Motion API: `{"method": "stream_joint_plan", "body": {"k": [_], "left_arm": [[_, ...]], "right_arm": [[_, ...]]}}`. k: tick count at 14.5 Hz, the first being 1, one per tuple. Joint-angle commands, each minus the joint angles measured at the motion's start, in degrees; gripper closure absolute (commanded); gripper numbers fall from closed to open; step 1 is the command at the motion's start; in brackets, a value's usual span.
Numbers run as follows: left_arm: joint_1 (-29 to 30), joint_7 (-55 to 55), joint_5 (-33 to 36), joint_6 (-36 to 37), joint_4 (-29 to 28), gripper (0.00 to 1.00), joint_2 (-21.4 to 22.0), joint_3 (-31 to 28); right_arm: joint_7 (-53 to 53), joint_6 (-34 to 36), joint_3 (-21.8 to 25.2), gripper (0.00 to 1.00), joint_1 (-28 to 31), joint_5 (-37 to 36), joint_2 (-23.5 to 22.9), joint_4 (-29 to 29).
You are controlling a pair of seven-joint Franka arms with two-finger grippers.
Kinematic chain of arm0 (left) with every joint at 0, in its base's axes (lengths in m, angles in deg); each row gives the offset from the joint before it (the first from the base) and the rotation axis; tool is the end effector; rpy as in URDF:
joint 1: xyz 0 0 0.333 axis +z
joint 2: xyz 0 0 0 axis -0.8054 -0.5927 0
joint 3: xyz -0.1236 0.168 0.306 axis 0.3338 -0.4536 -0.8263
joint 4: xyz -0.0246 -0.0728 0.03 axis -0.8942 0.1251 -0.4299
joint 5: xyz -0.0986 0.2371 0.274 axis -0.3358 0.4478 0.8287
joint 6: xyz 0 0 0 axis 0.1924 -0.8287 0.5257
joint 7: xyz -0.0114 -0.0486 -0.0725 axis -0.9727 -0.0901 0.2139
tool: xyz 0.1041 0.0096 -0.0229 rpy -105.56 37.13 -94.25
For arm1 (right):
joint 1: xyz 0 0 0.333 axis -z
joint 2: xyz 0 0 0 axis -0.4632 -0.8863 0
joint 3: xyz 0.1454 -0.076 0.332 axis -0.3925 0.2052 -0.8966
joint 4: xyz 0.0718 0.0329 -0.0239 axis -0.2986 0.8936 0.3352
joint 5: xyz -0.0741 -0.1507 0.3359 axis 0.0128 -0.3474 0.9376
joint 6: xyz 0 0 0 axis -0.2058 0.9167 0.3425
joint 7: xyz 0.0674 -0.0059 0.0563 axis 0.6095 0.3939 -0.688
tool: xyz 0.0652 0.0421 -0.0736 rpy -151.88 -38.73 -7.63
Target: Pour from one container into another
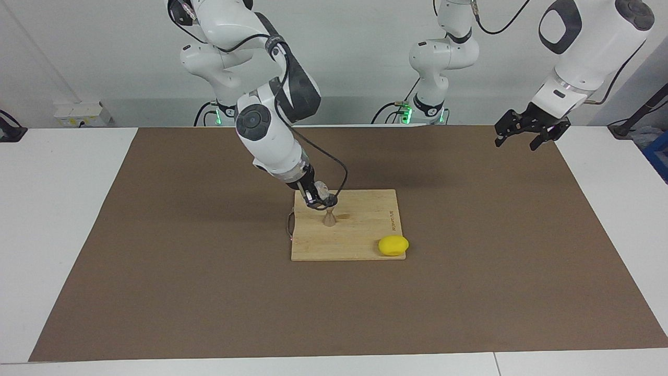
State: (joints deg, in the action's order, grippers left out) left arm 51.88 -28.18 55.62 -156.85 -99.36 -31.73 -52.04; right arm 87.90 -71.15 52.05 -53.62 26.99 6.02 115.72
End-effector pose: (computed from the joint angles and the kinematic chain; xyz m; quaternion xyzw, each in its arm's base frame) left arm 0.5227 -0.0023 0.6318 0.9966 -0.0693 -0.0206 0.0397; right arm 0.5965 0.2879 0.4822 -0.7835 0.5989 0.1473 0.0764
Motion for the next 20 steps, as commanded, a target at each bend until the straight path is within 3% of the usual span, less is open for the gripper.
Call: {"method": "stream_joint_plan", "body": {"k": [1, 13, 16, 20], "left_arm": [[-5.51, 2.39, 1.63, -0.37, 3.67, 0.00, -2.89, -4.65], [-3.85, 8.01, 2.51, 3.76, 4.64, 0.00, -1.93, -3.96], [-3.24, 11.25, 2.51, 3.06, 4.73, 0.00, -1.75, -3.43], [2.21, 12.23, 2.60, 2.45, 4.38, 0.00, -1.66, 2.54]], "right_arm": [[2.53, 0.47, 0.03, 1.00, -0.95, -2.42, -0.83, -1.67], [3.33, 0.47, -0.05, 1.00, -1.13, -3.04, -0.91, -1.76], [2.80, 0.29, 0.03, 1.00, -0.43, -0.15, -0.83, -1.67], [2.53, 0.56, 0.12, 1.00, 0.27, 1.53, -0.91, -1.67]]}}
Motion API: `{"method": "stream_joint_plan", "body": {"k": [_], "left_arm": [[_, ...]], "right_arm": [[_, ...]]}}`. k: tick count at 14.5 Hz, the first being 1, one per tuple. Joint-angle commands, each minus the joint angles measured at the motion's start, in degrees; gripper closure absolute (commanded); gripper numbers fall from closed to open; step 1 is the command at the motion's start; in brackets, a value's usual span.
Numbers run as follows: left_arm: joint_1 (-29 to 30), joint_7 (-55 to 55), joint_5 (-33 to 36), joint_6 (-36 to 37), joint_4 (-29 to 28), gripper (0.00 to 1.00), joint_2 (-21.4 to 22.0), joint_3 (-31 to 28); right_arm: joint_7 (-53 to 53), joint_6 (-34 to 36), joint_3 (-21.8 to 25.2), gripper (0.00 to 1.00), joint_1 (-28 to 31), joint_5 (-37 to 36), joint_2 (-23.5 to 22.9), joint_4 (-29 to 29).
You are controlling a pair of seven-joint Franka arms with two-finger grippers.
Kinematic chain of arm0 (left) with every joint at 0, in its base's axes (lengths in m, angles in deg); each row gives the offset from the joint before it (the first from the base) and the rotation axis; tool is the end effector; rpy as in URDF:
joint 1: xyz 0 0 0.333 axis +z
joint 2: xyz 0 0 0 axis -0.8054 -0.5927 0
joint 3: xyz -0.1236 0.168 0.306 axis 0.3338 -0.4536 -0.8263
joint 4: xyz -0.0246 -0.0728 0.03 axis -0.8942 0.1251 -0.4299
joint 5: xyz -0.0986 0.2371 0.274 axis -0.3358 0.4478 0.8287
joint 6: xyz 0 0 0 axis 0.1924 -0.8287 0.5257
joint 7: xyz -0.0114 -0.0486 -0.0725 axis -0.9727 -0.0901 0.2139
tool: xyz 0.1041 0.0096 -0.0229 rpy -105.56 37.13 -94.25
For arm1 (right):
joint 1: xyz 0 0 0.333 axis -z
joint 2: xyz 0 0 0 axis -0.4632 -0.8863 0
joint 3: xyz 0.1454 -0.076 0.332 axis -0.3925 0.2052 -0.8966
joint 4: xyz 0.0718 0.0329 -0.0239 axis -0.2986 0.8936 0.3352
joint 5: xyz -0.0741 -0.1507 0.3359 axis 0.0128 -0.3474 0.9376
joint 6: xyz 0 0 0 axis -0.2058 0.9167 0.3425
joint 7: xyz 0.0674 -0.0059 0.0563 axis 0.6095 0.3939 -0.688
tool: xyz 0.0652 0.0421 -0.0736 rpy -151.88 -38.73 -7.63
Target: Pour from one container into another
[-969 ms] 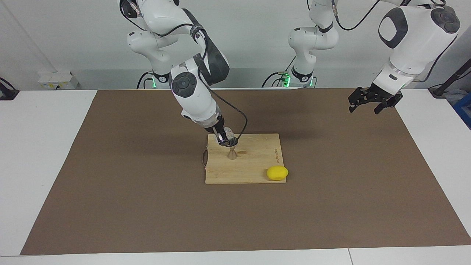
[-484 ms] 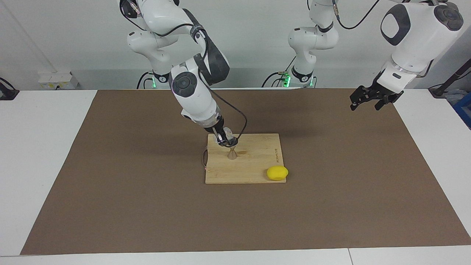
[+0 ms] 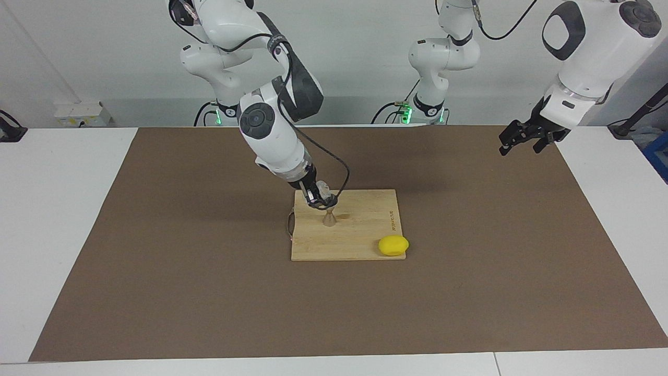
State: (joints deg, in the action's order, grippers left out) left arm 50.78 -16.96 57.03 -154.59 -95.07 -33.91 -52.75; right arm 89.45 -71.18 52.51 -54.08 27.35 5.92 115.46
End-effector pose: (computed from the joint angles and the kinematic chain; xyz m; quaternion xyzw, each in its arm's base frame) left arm 0.5349 -0.0039 0.6424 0.9991 0.0229 -0.0256 0.0246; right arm 0.5970 0.2894 0.4833 -0.7747 0.6098 0.1487 0.0768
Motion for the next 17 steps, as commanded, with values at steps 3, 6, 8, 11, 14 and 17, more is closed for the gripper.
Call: {"method": "stream_joint_plan", "body": {"k": [3, 6, 8, 11, 14, 17], "left_arm": [[3.32, 1.28, 1.20, 0.62, 0.70, 0.00, 0.34, 3.34], [3.23, 1.37, 1.20, 0.09, 0.35, 0.00, 0.42, 3.34], [3.32, 1.37, 1.19, 0.01, 0.53, 0.00, 0.42, 3.34], [3.40, 1.37, 1.11, -0.17, 0.44, 0.00, 0.42, 3.34], [3.40, 1.20, 1.20, -0.35, 0.18, 0.00, 0.42, 3.43], [3.05, 1.11, 1.20, -0.35, -0.09, 0.00, 0.51, 3.34]], "right_arm": [[0.55, 0.41, -0.43, 1.00, 1.70, 1.43, -0.72, -1.41], [-2.88, 0.32, -0.34, 1.00, 2.40, 8.18, -0.63, -1.32], [-3.58, 0.67, -0.34, 1.00, 3.19, 8.37, -0.55, -1.32], [-6.21, 1.28, -0.34, 1.00, 5.56, 11.96, -0.11, -1.24], [-8.93, 2.60, -0.34, 1.00, 8.63, 15.92, 0.07, -1.06], [-11.75, 3.39, -0.34, 1.00, 11.88, 20.58, 0.25, -0.36]]}}
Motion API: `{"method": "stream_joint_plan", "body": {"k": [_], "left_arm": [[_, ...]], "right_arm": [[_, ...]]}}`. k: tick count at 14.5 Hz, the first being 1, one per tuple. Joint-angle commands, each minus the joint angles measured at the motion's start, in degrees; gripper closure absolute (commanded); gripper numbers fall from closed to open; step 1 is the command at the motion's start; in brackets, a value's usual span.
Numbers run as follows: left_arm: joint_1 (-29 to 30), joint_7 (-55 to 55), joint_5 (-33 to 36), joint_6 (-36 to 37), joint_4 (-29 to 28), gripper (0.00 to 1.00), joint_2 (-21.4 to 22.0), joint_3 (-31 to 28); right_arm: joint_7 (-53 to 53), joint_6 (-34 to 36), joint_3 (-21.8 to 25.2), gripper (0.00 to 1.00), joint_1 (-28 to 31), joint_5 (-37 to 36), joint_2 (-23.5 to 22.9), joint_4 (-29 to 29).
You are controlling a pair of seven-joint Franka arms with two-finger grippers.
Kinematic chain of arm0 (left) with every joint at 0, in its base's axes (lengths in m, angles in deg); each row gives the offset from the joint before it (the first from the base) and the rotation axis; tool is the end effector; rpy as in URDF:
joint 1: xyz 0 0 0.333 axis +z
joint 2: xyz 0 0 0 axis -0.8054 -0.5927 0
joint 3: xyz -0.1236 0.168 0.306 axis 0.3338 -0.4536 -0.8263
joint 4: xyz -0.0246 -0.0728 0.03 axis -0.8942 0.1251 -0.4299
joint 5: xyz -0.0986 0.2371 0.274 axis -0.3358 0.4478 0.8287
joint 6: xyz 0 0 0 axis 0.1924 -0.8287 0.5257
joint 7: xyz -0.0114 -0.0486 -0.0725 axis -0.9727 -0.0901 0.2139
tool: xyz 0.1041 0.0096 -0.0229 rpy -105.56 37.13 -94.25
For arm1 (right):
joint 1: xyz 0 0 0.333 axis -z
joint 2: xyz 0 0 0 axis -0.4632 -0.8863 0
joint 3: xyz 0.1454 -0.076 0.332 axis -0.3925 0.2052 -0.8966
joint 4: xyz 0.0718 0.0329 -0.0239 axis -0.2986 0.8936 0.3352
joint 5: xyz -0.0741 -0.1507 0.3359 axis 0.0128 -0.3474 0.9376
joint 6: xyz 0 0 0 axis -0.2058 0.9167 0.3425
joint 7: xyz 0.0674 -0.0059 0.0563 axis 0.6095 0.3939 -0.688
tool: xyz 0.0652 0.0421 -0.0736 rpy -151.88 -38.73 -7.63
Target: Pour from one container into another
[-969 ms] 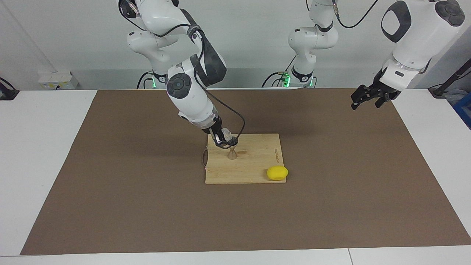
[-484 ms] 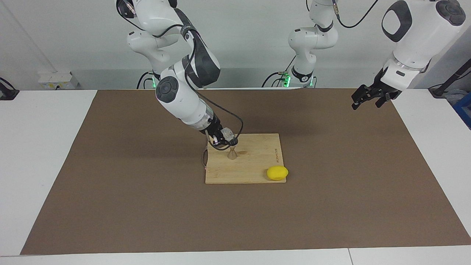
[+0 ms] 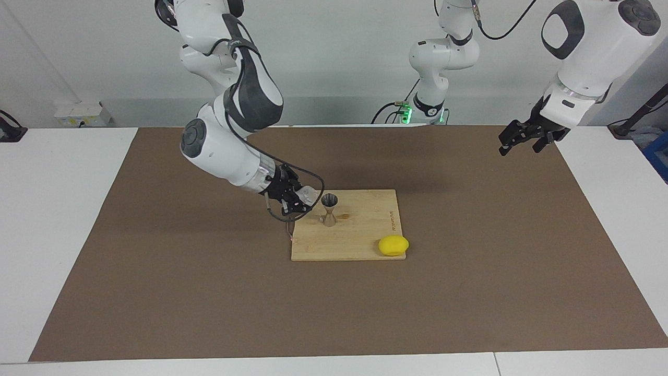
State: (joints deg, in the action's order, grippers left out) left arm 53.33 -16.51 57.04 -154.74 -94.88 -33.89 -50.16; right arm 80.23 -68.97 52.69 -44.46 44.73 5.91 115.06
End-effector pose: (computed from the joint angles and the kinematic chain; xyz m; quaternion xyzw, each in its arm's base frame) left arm 0.5353 -0.0044 0.6443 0.9991 0.0264 -0.0225 0.0243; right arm 0.6337 0.2048 0.4936 -0.7136 0.6299 0.2463 0.1827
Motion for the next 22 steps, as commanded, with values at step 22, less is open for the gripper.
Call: {"method": "stream_joint_plan", "body": {"k": [22], "left_arm": [[-0.02, 0.56, 1.27, -0.10, -0.90, 0.00, 0.84, 0.58]], "right_arm": [[-33.55, 6.37, -0.52, 1.00, 24.33, 37.84, -3.26, 18.32]]}}
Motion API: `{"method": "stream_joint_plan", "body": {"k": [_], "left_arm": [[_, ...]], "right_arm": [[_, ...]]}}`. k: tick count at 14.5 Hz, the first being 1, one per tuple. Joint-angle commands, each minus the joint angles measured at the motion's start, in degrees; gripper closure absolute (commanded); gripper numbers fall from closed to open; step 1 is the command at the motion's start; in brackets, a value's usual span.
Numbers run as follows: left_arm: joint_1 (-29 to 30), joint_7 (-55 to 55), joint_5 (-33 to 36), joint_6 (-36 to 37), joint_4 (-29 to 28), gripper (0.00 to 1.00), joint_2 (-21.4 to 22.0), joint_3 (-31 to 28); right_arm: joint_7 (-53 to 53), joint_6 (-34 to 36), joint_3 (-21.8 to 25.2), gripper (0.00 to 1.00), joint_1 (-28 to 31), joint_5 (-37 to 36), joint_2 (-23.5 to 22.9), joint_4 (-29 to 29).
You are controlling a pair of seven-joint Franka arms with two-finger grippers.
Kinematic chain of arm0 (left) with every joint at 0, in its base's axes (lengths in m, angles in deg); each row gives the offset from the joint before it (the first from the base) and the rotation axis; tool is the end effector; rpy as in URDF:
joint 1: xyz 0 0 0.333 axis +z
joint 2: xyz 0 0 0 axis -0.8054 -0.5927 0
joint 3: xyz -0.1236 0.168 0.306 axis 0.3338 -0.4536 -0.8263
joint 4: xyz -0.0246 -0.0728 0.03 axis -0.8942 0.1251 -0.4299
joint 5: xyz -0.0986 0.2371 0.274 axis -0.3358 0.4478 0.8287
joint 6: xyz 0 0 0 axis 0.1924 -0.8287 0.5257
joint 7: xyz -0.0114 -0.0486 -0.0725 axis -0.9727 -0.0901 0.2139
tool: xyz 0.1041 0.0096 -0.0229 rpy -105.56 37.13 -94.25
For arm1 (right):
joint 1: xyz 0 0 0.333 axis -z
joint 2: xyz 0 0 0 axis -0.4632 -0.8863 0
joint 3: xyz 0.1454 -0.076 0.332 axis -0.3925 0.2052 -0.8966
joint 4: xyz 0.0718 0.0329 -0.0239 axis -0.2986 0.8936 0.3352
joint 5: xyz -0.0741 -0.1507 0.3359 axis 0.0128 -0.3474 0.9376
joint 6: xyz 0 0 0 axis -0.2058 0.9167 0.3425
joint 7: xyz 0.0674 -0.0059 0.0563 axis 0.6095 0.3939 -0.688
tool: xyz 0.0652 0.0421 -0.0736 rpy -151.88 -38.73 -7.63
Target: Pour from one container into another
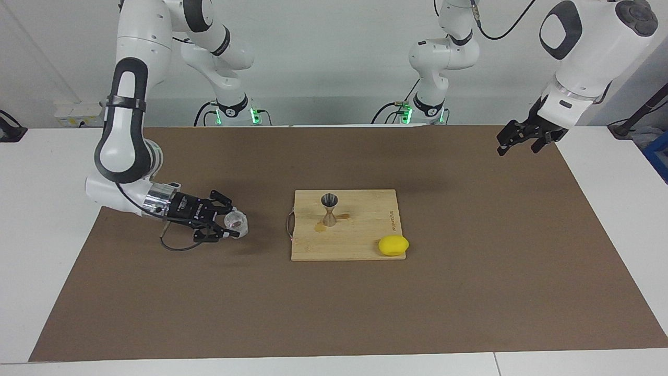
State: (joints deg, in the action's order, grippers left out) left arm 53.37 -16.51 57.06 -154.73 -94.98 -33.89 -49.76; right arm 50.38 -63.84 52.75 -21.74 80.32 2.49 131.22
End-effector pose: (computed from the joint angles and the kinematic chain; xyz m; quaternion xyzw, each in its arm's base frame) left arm 0.5351 -0.0077 0.6435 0.9992 0.0233 -0.0235 0.0240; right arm 0.6269 -0.0174 0.3666 -0.5224 0.6399 0.3741 0.4216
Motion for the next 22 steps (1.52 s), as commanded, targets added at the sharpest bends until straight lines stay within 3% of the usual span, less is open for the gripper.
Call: {"method": "stream_joint_plan", "body": {"k": [1, 6, 15, 22], "left_arm": [[-0.07, 0.56, 1.33, -0.11, -0.79, 0.00, 0.84, 0.18], [-0.07, 0.39, 1.42, -0.11, -0.79, 0.00, 1.02, 0.09], [0.28, 0.39, 1.69, -0.46, -0.70, 0.00, 1.02, 0.09], [0.46, 0.30, 1.69, -0.37, -0.79, 0.00, 1.02, 0.09]], "right_arm": [[-6.24, 2.12, -0.58, 1.00, 1.97, 3.73, -0.11, 3.20], [-11.44, 2.30, -0.58, 1.00, 5.84, 4.01, -1.78, 6.81], [-18.47, 4.06, -0.58, 1.00, 3.29, 2.34, -6.34, 5.41], [-19.01, 3.18, -0.58, 1.00, 3.29, 2.16, -6.70, 5.41]]}}
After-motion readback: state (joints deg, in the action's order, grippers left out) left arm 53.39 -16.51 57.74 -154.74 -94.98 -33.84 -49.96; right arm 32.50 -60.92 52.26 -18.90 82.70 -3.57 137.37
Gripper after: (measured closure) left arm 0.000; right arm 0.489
